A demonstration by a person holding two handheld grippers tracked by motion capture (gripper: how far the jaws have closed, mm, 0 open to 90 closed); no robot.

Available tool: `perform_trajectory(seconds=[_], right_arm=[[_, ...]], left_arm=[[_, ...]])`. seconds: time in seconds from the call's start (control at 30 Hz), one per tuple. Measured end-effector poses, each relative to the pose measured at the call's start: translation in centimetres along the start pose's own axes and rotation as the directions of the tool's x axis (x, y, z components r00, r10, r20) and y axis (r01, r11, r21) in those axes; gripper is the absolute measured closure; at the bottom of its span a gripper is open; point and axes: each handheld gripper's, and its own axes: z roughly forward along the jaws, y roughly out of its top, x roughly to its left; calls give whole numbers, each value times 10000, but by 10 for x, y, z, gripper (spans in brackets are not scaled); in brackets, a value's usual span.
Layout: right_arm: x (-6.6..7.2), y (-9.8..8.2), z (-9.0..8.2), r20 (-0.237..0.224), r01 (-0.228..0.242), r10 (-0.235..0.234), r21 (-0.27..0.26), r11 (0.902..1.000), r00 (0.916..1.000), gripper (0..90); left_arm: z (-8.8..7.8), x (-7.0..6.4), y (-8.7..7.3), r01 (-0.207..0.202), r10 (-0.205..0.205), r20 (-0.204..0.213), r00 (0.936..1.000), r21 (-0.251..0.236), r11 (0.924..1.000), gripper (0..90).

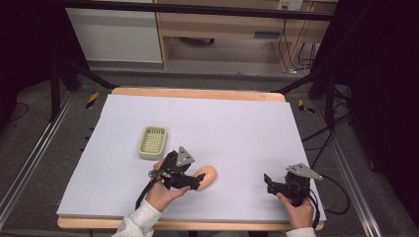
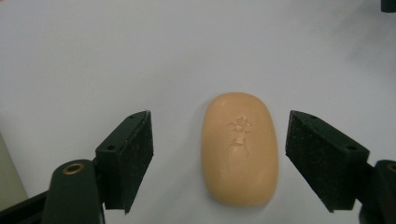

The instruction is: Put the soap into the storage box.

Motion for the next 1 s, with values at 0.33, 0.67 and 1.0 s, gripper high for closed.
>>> perform_trajectory(seconds=[0.33, 0.67, 1.0], right_arm=[[0, 0, 1, -7, 73, -73, 37, 10000, 10000, 45], [0, 0, 1, -54, 47, -46, 87, 10000, 10000, 46], [1, 0, 3, -107, 16, -15, 146, 9999, 9999, 46]], left_arm=[[10, -6, 2, -267, 261, 146, 9996, 421, 9988, 223], [22, -11, 0, -424, 406, 232, 9989, 853, 9955, 216], [33, -14, -1, -473, 446, 255, 9987, 1168, 9920, 209]])
